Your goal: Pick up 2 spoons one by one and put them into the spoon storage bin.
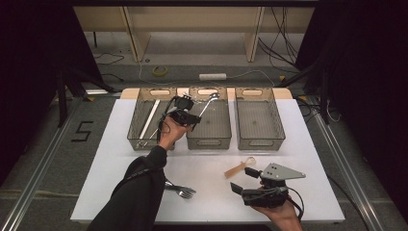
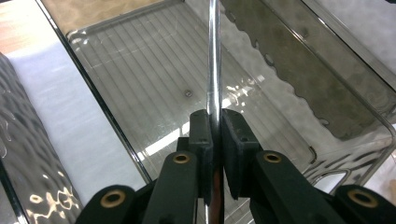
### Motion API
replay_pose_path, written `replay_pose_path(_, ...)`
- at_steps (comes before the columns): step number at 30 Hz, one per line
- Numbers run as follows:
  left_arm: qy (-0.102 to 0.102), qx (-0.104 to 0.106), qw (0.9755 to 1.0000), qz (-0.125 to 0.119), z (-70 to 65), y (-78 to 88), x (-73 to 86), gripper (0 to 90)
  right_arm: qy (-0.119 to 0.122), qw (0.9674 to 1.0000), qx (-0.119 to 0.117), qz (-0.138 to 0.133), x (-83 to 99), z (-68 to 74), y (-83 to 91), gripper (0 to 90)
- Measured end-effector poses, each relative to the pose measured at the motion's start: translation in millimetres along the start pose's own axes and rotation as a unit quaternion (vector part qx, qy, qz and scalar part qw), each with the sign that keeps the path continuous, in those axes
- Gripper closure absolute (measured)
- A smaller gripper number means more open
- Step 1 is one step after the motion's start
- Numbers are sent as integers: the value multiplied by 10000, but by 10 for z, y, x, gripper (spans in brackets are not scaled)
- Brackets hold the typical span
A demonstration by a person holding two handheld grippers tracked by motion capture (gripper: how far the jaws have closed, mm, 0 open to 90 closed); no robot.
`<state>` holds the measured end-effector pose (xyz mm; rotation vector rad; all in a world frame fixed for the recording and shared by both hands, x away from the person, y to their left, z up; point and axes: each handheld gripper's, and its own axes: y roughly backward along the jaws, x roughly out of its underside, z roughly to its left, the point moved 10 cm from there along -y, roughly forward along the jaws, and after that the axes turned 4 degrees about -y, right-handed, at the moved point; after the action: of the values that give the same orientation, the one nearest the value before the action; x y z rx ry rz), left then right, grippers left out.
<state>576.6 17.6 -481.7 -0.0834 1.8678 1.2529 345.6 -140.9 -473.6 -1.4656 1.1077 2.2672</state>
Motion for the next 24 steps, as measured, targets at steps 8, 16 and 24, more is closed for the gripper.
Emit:
replay_pose_path(8, 136, 53, 9999, -35, 15, 23, -14, 587, -10, 10000, -2, 6, 1, -1, 0, 269)
replay_pose_path(16, 151, 258, 9992, -261, -22, 296, 36, 427, -15, 10000, 12, 6, 2, -5, 3, 269)
replay_pose_path(24, 8, 349, 9979, -540, -47, 731, 353, 334, -29, 10000, 60, 45, -18, -43, -33, 272)
